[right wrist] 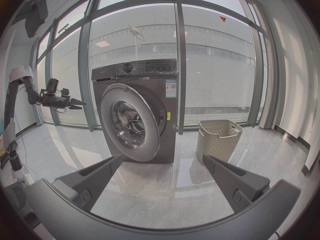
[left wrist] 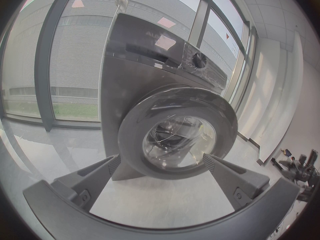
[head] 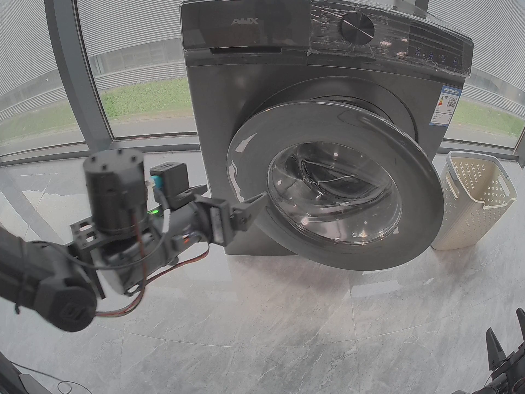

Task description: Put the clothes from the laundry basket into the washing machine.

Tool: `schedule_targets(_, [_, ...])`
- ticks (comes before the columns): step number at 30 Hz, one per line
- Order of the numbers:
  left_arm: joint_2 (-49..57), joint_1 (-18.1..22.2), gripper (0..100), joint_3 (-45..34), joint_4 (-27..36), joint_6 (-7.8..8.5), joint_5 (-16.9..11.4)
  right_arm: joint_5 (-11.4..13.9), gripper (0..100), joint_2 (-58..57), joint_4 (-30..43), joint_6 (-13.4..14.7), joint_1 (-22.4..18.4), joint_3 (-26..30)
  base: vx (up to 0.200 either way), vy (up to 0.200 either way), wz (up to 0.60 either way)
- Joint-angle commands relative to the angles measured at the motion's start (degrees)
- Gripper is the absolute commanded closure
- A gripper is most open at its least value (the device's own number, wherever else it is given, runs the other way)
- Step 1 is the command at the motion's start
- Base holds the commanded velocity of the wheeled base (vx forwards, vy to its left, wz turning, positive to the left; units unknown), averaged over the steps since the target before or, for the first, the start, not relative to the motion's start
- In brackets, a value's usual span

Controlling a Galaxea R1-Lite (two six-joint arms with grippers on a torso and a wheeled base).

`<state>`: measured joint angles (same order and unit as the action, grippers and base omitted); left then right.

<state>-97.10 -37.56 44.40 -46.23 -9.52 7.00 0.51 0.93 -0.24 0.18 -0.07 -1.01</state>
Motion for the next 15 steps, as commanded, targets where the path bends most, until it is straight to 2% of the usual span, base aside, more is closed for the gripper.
schedule_targets(1, [34.7, 1.26, 0, -25.59, 4.48, 4.25, -0.41, 0.02, 0, -0.93, -0.02, -0.01, 0.07, 1.01, 0.0, 0.0, 0.0])
schedule_targets(4, [41.81, 2.05, 0, -31.04, 7.82, 5.65, 0.39, 0.02, 0, -0.93, -0.02, -0.01, -0.01, 1.01, 0.0, 0.0, 0.0])
schedule_targets(7, [45.77, 4.95, 0, -33.68, 9.4, 6.71, 0.65, 0.02, 0, -0.93, -0.02, -0.01, -0.01, 1.01, 0.0, 0.0, 0.0])
schedule_targets(8, [48.23, 8.73, 0, -34.99, 10.1, 7.76, 0.65, 0.1, 0, -0.93, 0.07, -0.18, -0.19, 1.01, 0.0, 0.0, 0.0])
schedule_targets(15, [64.05, 22.88, 0, -43.08, 15.73, 11.37, -0.14, 0.28, 0, -0.93, -0.02, -0.71, -0.19, 1.01, 0.0, 0.0, 0.0])
